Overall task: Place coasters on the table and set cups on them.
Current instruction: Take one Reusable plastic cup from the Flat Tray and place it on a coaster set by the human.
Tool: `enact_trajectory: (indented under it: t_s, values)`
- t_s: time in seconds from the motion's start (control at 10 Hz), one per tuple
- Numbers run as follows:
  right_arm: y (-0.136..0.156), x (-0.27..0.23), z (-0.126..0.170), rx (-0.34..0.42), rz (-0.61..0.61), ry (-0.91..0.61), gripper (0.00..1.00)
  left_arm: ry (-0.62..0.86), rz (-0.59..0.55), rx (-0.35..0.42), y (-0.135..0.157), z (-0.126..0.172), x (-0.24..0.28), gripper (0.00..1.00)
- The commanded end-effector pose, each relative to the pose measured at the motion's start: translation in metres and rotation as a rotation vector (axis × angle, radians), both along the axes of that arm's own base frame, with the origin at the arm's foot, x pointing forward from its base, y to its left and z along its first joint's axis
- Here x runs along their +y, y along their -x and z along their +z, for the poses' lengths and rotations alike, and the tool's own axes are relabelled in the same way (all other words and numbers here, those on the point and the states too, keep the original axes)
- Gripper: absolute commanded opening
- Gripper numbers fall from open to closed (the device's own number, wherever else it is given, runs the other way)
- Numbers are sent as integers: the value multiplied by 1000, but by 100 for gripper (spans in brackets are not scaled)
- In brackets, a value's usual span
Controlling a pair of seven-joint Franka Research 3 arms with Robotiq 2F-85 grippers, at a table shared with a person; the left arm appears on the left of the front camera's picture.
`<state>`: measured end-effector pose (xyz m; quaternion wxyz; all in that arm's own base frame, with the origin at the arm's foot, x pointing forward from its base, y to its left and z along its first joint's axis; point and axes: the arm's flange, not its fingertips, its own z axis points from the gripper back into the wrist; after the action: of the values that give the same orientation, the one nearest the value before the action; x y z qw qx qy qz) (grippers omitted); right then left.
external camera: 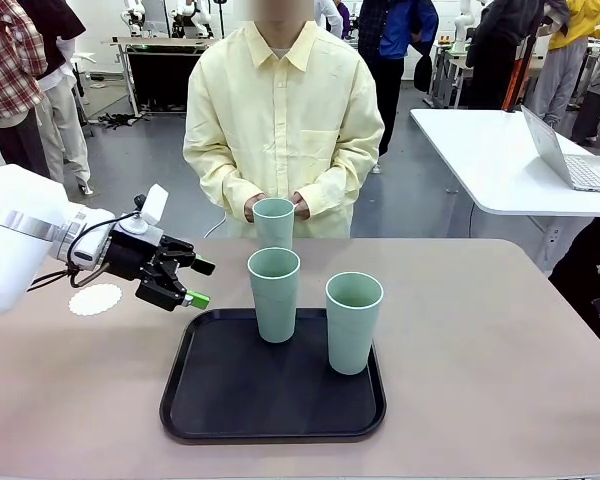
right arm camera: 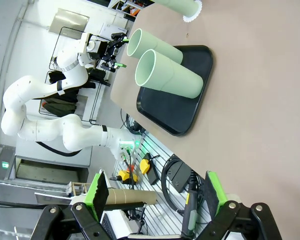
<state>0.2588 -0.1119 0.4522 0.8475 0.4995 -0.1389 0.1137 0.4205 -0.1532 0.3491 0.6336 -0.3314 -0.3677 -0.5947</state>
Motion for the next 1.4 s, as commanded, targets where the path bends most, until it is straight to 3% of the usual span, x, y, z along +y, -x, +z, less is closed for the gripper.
enact_trajectory:
  t_s: [0.0, 0.7, 1.3]
  values:
    - [-3, 0, 0, -22, 2, -29, 100, -5, -8, -4, -1, 1, 1, 100]
    - [-3, 0, 0, -22, 2, -29, 100, 179, -37, -72, -9, -57, -27, 100]
    - [-3, 0, 0, -22, 2, -29, 100, 217, -14, 39, -41, -79, -42, 100]
